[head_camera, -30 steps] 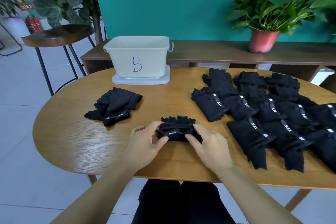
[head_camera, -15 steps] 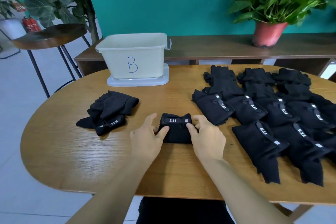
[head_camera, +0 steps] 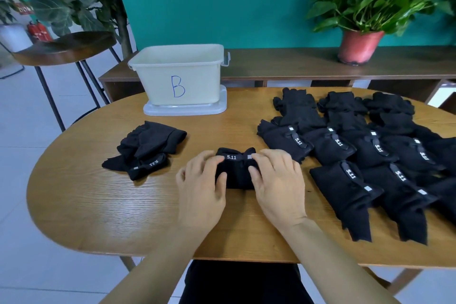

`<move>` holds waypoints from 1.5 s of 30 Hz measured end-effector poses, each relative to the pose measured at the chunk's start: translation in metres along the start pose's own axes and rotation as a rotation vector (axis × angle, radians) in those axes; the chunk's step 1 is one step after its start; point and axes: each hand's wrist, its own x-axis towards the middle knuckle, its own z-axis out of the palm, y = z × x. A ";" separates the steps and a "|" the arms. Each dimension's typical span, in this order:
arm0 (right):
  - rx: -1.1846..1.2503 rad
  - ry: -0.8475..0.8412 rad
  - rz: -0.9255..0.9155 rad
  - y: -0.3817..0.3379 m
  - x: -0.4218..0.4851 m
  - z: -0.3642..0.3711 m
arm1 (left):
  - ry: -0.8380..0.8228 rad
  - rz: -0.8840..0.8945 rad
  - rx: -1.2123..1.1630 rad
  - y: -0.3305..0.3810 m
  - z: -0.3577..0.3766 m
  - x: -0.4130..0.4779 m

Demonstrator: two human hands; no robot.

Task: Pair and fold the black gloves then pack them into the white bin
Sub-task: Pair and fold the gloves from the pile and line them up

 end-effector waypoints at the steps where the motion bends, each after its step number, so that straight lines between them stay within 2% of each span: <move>1: -0.035 -0.060 -0.073 0.000 0.001 -0.002 | -0.014 0.052 0.032 0.001 0.001 -0.002; 4: -0.189 -0.317 -0.263 0.003 0.004 -0.002 | -0.118 0.131 0.123 0.005 0.006 -0.009; 8: -0.286 -0.614 -0.267 0.011 0.004 0.008 | -0.392 0.052 0.218 0.016 0.008 -0.013; 13: -0.277 -0.716 -0.243 0.001 0.001 0.000 | -0.500 -0.016 0.275 0.017 0.015 -0.011; 18: -0.285 -0.645 -0.071 -0.011 -0.023 -0.008 | -0.591 0.020 0.179 0.021 0.013 -0.006; 23: -0.379 -0.624 0.096 -0.012 -0.041 -0.038 | -0.654 0.203 0.173 0.038 0.022 -0.007; 27: -0.453 -0.650 0.118 -0.008 -0.049 -0.058 | -0.667 0.308 0.125 0.054 0.032 -0.005; 30: -0.334 -0.491 0.133 0.003 -0.061 -0.058 | -0.688 0.360 0.084 0.062 0.037 -0.003; 34: -0.324 -0.429 0.111 0.015 -0.069 -0.064 | -0.693 0.405 0.054 0.067 0.044 0.004; 45: -0.349 -0.402 0.099 0.035 -0.073 -0.056 | -0.706 0.488 0.091 0.066 0.064 0.025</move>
